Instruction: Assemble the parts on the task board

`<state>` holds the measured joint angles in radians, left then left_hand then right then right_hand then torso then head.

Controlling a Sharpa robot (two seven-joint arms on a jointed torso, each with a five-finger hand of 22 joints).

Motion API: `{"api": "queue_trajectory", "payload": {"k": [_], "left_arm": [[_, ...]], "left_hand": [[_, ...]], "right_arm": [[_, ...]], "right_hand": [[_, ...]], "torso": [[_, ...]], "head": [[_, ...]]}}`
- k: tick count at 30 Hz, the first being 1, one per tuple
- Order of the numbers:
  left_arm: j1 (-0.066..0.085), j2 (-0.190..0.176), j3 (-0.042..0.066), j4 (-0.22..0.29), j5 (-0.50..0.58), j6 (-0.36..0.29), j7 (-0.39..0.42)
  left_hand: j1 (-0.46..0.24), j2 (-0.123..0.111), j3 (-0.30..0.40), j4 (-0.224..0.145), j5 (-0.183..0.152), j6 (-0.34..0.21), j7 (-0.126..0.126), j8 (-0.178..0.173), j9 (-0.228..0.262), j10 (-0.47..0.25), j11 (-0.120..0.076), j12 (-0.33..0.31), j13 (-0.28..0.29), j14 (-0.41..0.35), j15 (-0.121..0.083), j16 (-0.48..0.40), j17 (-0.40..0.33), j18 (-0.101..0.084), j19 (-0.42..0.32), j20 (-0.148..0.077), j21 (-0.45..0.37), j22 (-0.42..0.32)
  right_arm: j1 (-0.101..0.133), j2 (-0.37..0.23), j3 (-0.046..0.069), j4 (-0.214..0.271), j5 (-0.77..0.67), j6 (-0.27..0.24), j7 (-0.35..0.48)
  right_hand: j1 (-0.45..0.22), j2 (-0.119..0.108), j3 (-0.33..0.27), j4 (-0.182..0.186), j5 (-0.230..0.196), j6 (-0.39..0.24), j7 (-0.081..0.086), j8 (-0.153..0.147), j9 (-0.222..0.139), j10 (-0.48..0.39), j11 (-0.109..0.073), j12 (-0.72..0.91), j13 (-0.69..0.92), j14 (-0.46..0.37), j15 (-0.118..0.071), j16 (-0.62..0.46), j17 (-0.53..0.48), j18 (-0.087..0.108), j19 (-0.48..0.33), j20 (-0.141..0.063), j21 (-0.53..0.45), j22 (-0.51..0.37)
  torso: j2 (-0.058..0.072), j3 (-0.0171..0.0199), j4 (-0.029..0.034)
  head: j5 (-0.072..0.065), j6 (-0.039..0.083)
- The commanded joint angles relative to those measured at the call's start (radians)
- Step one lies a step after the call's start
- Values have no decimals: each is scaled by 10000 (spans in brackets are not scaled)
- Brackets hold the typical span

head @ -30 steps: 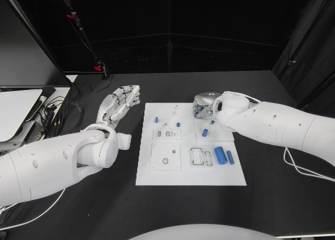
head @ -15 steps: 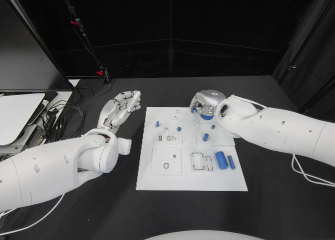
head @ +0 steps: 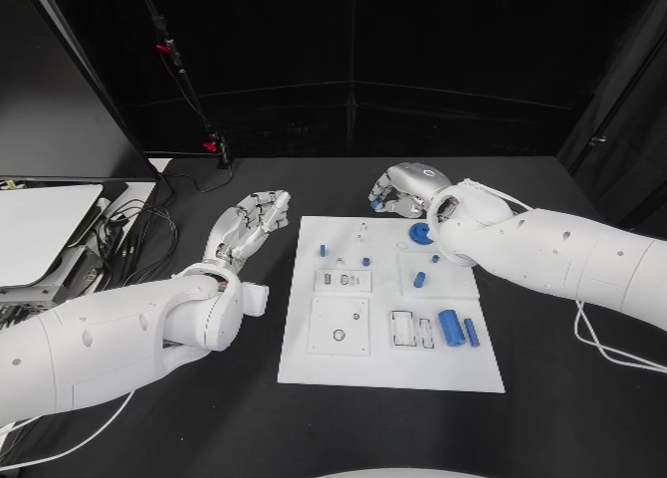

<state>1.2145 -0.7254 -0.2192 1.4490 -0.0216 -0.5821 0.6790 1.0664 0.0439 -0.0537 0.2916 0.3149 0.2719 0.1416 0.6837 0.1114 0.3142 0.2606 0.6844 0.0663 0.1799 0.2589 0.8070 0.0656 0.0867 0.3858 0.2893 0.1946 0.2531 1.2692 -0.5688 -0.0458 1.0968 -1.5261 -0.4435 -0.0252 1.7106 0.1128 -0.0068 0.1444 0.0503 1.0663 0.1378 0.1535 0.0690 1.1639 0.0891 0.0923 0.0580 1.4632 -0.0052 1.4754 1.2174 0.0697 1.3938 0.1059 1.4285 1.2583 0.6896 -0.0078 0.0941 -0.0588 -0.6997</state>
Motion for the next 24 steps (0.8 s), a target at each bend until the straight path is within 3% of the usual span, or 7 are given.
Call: {"api": "queue_trajectory", "payload": {"k": [1, 9, 13, 24], "left_arm": [[-6, -2, 3, 13, -67, 154, 2819], [-42, 8, 1, 20, -69, 199, 2825], [-48, 4, 1, 115, -70, 218, 2830], [-49, -48, 1, 252, -71, 226, 2798]], "left_hand": [[29, 130, -47, 0, 68, 4, 1549, 41, -24, 34, 5, 66, -9, 33, -1, -36, -13, 117, -32, -11, 32, -17], [53, 158, -53, 1, 68, -8, 1551, 36, -42, 19, 7, 61, -12, 17, 2, -46, -15, 114, -54, -11, 27, -25], [59, 165, -55, 1, 68, -11, 1551, 34, -46, 15, 7, 60, -13, 12, 3, -49, -16, 113, -60, -11, 26, -27], [59, 165, -55, 1, 68, -11, 1551, 34, -46, 15, 7, 60, -13, 12, 3, -49, -16, 113, -60, -11, 26, -27]], "right_arm": [[32, 154, 7, -188, 380, 135, 448], [45, 551, 10, -788, 441, 774, 329], [44, 712, 9, -1074, 446, 935, 367], [42, 845, 9, -1227, 175, 1064, 213]], "right_hand": [[-23, -55, 70, 21, 29, 36, -10, -50, 5, 163, -96, -46, 14, 493, 70, 1, 6, -5, 31, 36, 8, 11], [-21, -76, 125, 50, 25, 31, 4, -95, -1, 164, -80, -115, 15, 493, 83, 1, 9, 0, 22, 52, -2, -2], [-35, -86, 135, 69, 18, 33, 12, -107, -2, 167, -74, -134, 16, 491, 89, -1, 2, 0, 22, 57, -3, -2], [-44, -116, 177, 104, 17, 17, 23, -154, -7, 156, -59, -198, 15, 489, 103, -3, -1, 3, 13, 72, -12, -14]], "torso": [[114, 12, 60], [256, 8, 139], [331, 8, 181], [362, 3, 218]], "head": [[25, -20], [49, -75], [36, -45], [20, -42]]}}
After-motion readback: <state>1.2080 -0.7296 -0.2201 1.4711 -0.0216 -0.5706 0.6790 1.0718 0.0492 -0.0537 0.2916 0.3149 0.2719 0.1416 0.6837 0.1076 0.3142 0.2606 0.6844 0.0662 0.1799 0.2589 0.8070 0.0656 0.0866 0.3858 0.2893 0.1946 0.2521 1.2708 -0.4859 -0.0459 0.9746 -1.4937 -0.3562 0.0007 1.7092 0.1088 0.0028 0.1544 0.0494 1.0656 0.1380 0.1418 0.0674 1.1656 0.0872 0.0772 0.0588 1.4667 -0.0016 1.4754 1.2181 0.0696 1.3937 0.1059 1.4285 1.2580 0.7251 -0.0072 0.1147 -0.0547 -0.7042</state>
